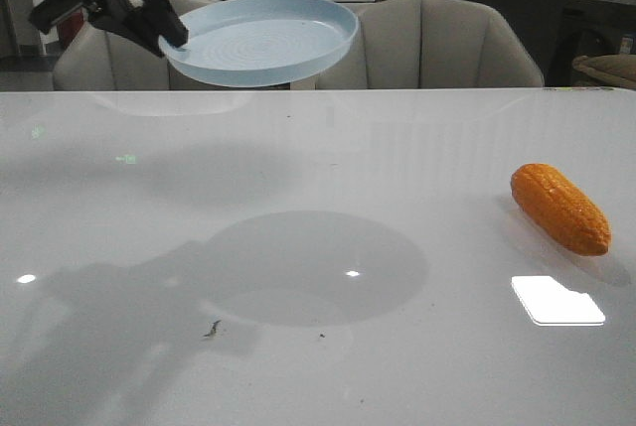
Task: Place corn on plate with both arms
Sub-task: 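Carry the plate toward the table center and lower it down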
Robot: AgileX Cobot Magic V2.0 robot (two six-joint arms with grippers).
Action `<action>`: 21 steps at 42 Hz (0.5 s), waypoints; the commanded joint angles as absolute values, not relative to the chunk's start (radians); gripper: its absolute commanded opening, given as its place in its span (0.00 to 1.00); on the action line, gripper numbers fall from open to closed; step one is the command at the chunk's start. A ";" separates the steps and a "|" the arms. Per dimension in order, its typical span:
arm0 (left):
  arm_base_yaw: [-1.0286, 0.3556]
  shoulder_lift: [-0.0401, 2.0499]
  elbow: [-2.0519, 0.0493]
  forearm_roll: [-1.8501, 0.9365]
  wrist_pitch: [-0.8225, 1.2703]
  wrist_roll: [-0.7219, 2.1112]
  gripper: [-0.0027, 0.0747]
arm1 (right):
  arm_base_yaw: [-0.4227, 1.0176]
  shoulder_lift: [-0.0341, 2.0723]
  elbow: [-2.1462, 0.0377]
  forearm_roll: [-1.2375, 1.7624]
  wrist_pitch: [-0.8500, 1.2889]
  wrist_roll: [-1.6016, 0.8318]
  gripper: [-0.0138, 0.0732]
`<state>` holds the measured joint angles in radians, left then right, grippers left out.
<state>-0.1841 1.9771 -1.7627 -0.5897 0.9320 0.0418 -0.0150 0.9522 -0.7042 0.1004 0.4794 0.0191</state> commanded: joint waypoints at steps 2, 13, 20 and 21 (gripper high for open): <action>-0.225 1.963 -1.796 -0.628 0.879 0.037 0.16 | -0.020 0.943 -0.735 0.101 0.415 0.015 0.76; -0.281 2.102 -1.796 -0.632 0.961 0.037 0.17 | -0.020 0.943 -0.735 0.101 0.416 0.015 0.76; -0.295 2.162 -1.796 -0.670 1.006 0.037 0.17 | -0.020 0.943 -0.735 0.101 0.416 0.015 0.76; -0.295 2.166 -1.796 -0.670 1.008 0.037 0.17 | -0.020 0.943 -0.735 0.101 0.416 0.015 0.76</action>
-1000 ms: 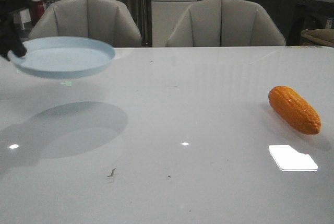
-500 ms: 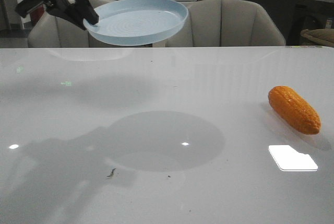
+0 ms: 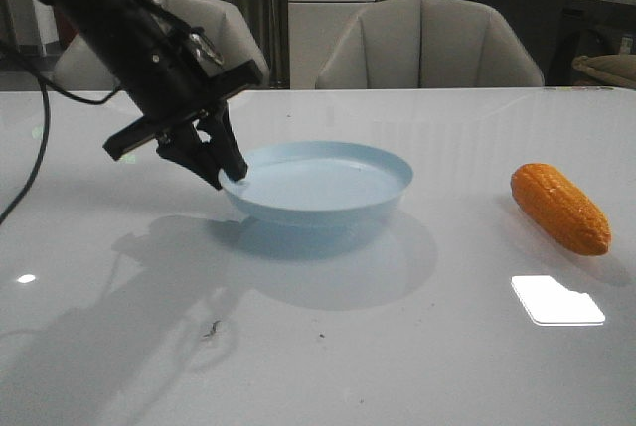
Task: Place corn on plate with both arms
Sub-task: 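Carry the plate toward the table center and lower it down, then open the left gripper, release the plate, and raise the arm away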
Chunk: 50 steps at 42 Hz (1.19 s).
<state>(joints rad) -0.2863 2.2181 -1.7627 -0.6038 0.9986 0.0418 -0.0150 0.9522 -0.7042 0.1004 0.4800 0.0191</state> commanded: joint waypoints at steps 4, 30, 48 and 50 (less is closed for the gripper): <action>-0.297 2.169 -1.796 -0.656 1.008 0.037 0.17 | -0.020 0.943 -0.735 0.101 0.416 0.015 0.76; -0.291 2.169 -1.929 -0.522 1.102 0.044 0.62 | -0.020 0.943 -0.735 0.101 0.423 0.015 0.76; -0.227 2.035 -2.237 -0.276 1.126 0.068 0.62 | -0.020 0.943 -0.735 0.101 0.440 0.015 0.76; -0.227 1.991 -2.231 -0.187 1.112 0.068 0.62 | -0.020 0.943 -0.735 0.101 0.439 0.015 0.76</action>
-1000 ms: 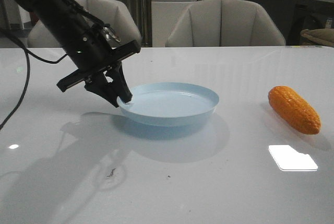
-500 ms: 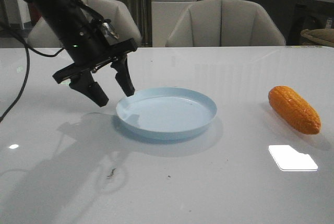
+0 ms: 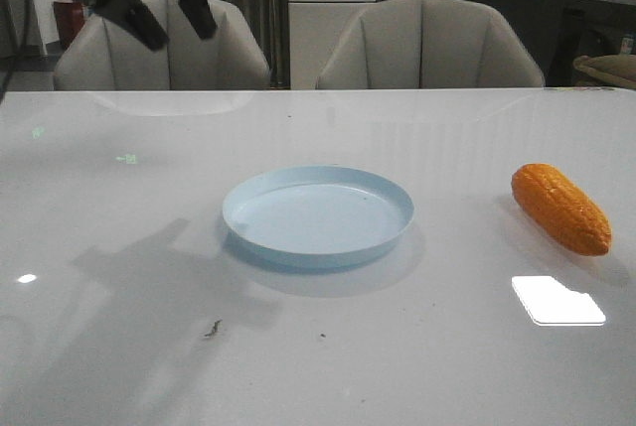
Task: Place corn on plate with both arms
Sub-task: 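Open the left gripper, release the plate, and raise the arm away, then lower the right gripper over the orange corn cob and grasp it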
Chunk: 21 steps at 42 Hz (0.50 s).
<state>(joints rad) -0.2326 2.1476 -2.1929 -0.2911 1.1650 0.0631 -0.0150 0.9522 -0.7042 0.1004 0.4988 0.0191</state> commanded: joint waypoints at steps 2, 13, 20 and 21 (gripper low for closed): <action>-0.227 1.953 -2.219 -0.130 1.104 0.068 0.62 | -0.020 0.943 -0.735 0.101 0.437 0.015 0.76; -0.155 1.666 -1.948 -0.101 0.901 0.066 0.62 | -0.020 0.943 -0.735 0.101 0.438 0.015 0.76; -0.090 1.393 -1.541 -0.101 0.653 0.066 0.62 | -0.020 0.943 -0.735 0.101 0.445 0.015 0.76; -0.081 1.346 -1.486 -0.101 0.635 0.066 0.62 | -0.020 0.943 -0.735 0.102 0.445 0.015 0.76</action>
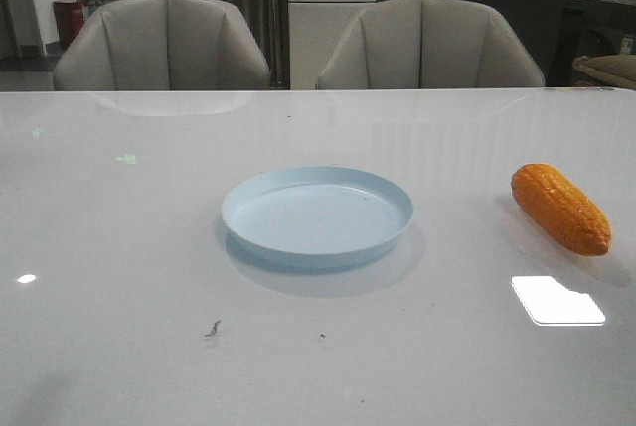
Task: Place corn on plate with both arms
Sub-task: 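Lower the right gripper over the orange corn cob and grasp it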
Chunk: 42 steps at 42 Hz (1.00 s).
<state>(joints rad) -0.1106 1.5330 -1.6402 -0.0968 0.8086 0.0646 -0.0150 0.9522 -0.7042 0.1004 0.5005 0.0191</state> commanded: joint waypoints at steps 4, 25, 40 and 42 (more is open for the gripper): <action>-0.046 1.201 -1.247 -0.101 0.579 0.066 0.62 | -0.020 0.945 -0.735 0.107 0.445 0.015 0.76; -0.030 0.782 -0.808 -0.130 0.495 0.066 0.62 | -0.011 1.304 -1.053 0.110 0.569 0.015 0.76; -0.030 0.782 -0.808 -0.130 0.495 0.066 0.62 | 0.115 1.704 -1.414 0.053 0.716 0.016 0.76; -0.030 0.782 -0.808 -0.130 0.498 0.066 0.62 | 0.115 1.756 -1.442 0.051 0.748 0.019 0.76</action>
<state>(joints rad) -0.0313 0.7893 -0.7807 -0.1189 0.5783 0.0646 0.1119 1.7269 -1.3682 0.0783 0.7303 0.0191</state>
